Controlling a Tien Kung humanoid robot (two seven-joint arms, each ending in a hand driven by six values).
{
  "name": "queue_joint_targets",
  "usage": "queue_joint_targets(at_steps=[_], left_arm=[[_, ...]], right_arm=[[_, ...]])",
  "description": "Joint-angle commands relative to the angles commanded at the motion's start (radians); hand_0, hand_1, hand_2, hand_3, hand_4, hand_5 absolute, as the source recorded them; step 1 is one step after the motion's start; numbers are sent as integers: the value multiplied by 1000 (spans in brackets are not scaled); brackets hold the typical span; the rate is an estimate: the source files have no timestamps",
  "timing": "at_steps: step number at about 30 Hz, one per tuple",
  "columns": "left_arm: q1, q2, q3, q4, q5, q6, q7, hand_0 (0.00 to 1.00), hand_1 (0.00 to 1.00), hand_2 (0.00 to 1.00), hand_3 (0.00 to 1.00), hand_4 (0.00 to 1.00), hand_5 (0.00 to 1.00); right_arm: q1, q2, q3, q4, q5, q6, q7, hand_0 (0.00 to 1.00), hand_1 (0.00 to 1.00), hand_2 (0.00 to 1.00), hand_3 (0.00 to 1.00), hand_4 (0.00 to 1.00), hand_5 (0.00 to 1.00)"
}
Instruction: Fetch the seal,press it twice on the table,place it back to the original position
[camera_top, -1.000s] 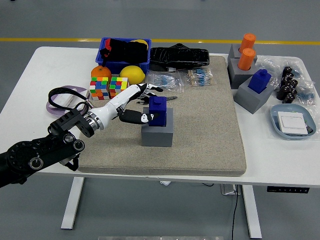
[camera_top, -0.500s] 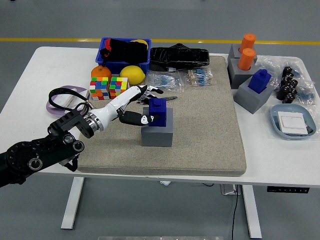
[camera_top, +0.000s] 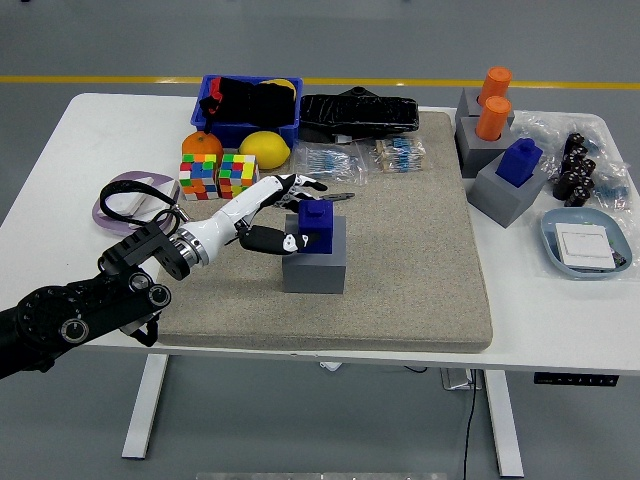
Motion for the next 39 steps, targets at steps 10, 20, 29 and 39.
queue_joint_targets(at_steps=[10,20,29,39], left_arm=[[1,0,0,4,-8,-7,-2,695,736,637,807,795,2],[5,0,-4,7,-11,-26,0,707,742,678,829,849,2],[4,-1,-10,11,-14,-30,-1,752,805,755,863,998,2],[8,-1,-20,9,-22,-30,-4,789,827,781,884,998,2]], right_arm=[[0,1,2,0,-1,1,0,784,684,665,622,811,444],[-1,1,4,0,-4,1,1,784,685,665,622,812,446],[-1,2,7,0,-5,2,2,784,684,665,623,813,447],[-1,3,9,0,-6,2,1,784,684,663,623,814,449]])
